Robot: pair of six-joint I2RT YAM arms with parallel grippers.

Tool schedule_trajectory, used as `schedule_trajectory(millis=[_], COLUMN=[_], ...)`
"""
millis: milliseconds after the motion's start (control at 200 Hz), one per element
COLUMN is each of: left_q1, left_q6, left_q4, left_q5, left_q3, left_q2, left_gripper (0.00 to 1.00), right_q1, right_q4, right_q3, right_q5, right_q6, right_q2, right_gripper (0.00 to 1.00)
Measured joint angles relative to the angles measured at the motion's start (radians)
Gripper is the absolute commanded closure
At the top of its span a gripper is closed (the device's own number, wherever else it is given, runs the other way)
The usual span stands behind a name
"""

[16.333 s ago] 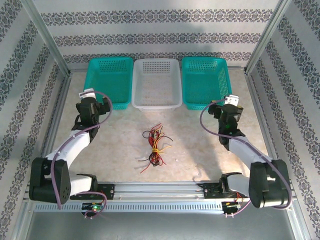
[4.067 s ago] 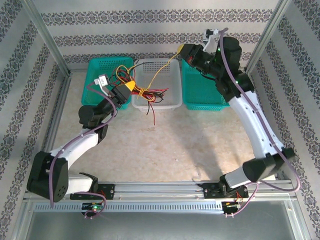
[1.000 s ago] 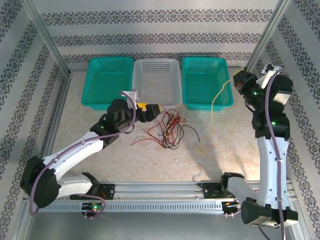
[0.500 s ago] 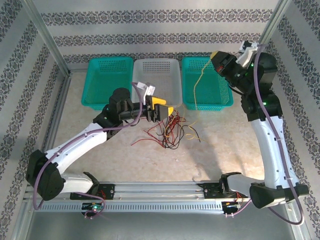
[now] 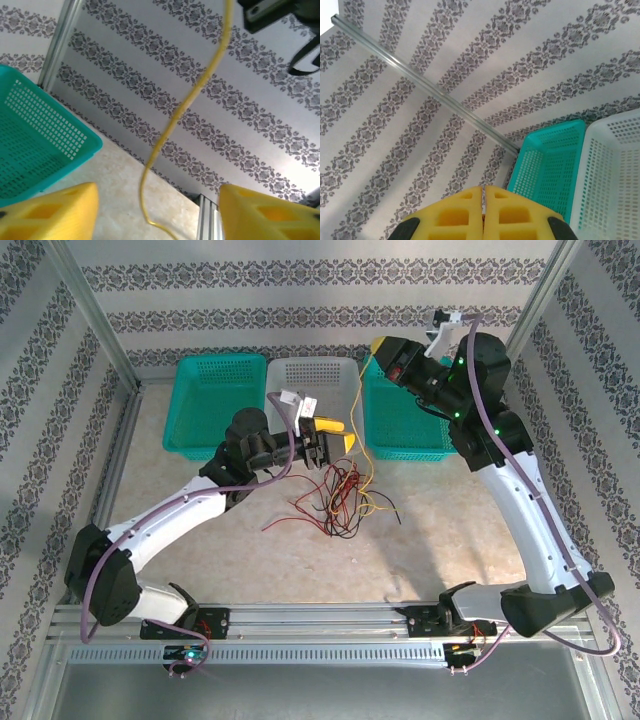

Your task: Untangle the cables

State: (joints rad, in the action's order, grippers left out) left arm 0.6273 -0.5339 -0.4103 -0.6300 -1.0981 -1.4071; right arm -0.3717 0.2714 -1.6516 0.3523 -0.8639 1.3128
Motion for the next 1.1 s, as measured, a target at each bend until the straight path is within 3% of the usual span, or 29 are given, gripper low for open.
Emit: schedule_trajectory(millis=[75, 160, 295, 560, 730, 889, 1004, 1099], left_q1=[0.000, 0.000, 0.000, -0.008, -0.023, -0.037, -0.063, -0.114], left_q6=[0.002, 0.007, 0.009, -0.021, -0.065, -0.080, -0.076, -0.058], left_q4=[-0.003, -0.008, -0.021, -0.102, -0.169, -0.189, -0.175, -0.103], left_q5=[0.019, 0.045, 0.068, 0.077, 0.067, 0.059, 0.068, 0.123], left_q3=[-0.005, -0.006, -0.007, -0.017, -0.017, -0.017, -0.017, -0.017], left_q2=[-0.014, -0.024, -0.032, -0.073, -0.105, -0.123, -0.122, -0.104], left_gripper=[0.48, 0.61, 0.72, 0.76, 0.96, 1.00, 1.00, 1.00], right_q1=[-0.006, -0.013, -0.017, -0.019, -0.019, -0.019, -0.016, 0.010], right_q4=[-0.003, -0.011, -0.020, -0.050, -0.079, -0.090, -0.082, -0.077], right_q3=[-0.004, -0.004, -0.004, 0.003, 0.034, 0.046, 0.053, 0.102], right_q5=[0.000, 0.000, 0.000, 0.000, -0.001, -0.001, -0.015, -0.034], right_q6=[0.000, 0.000, 0.000, -0.005, -0.016, -0.020, -0.016, -0.011], right_q2=[0.002, 0.003, 0.009, 0.018, 0.018, 0.018, 0.016, -0.008], right_gripper=[1.00, 1.00, 1.00, 1.00, 1.00, 1.00, 0.55, 0.39])
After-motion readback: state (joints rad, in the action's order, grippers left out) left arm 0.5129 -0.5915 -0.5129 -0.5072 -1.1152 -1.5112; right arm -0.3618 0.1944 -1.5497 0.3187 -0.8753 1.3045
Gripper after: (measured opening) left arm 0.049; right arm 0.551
